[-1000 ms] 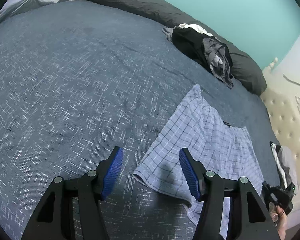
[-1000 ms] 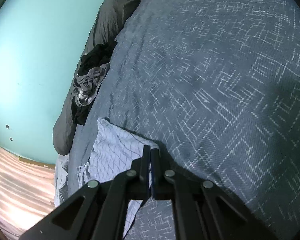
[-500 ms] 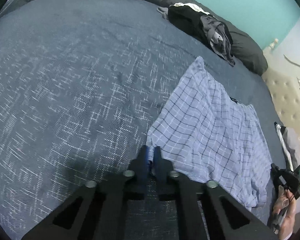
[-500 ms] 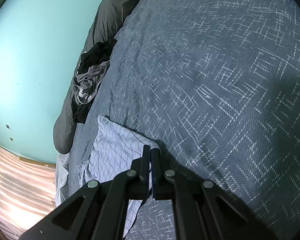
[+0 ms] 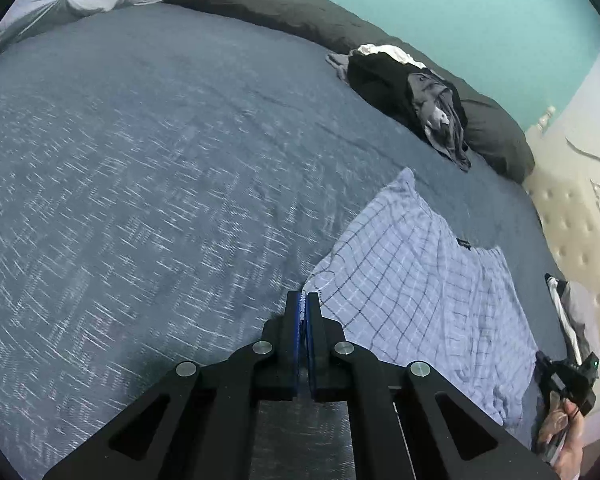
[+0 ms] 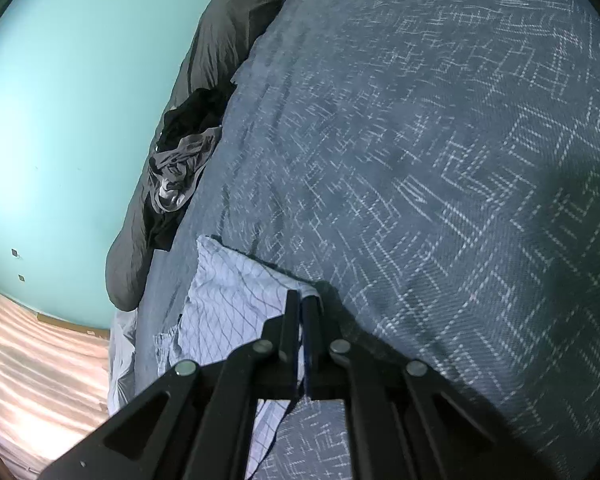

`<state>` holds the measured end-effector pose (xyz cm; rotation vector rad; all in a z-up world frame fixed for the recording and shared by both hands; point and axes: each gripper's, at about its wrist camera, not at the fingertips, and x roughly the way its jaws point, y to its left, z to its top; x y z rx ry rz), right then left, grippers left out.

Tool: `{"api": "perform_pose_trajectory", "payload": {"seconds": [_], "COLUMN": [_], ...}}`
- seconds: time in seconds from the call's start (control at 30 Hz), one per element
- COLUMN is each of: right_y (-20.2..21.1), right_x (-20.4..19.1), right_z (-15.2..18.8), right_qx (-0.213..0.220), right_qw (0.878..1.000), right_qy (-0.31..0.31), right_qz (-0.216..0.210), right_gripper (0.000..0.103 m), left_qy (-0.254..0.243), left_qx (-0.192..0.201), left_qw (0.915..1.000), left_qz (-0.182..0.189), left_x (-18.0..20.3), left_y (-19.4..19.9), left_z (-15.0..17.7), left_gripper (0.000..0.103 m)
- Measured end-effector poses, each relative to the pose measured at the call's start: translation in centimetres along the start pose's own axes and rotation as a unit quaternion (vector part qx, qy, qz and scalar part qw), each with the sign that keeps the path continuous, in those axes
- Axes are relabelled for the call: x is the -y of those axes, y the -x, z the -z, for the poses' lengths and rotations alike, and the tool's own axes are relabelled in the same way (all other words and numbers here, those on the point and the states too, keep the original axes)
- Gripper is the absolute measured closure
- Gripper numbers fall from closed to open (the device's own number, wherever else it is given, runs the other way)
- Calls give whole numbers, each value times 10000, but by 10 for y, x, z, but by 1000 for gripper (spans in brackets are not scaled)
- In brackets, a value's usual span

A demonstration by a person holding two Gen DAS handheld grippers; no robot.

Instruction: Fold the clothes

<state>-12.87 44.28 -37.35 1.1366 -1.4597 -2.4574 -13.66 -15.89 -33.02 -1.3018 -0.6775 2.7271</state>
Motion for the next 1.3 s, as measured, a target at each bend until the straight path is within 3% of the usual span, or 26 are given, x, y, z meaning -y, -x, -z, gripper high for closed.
{"api": "perform_pose_trajectory", "payload": {"seconds": [0.43,0.8,0.93,1.0,1.1,1.23,1.3], "right_y": [8,0,8,18,35,53,52], "right_x": [4,9,4,2,2,-10,-21], "right_z": [-12,-14,-10,-6,-1,12,27], "right_qx": [232,43,31,75,204,311,121], "right_qw": [9996,9997,9996,9992,9985,9989,9998], "right_qy": [-79,-239,-108,-46,-59,3,53], "right_qz": [-114,6,243,383,512,349,120], "right_gripper": [102,102,100,98,76,68,67], "left_qy": [24,152,177,201,148,78,43], "left_qx": [-52,-201,-37,21,-143,-363,-472], "left_qw": [9999,9994,9997,9996,9990,9971,9958], "left_qz": [156,255,188,222,409,658,782], "left_x": [0,0,-2,-1,15,35,46], "left_y": [-3,-5,17,28,28,29,29], "left_z": [-1,3,9,15,30,51,61], "left_gripper": [101,99,82,78,78,77,76]}}
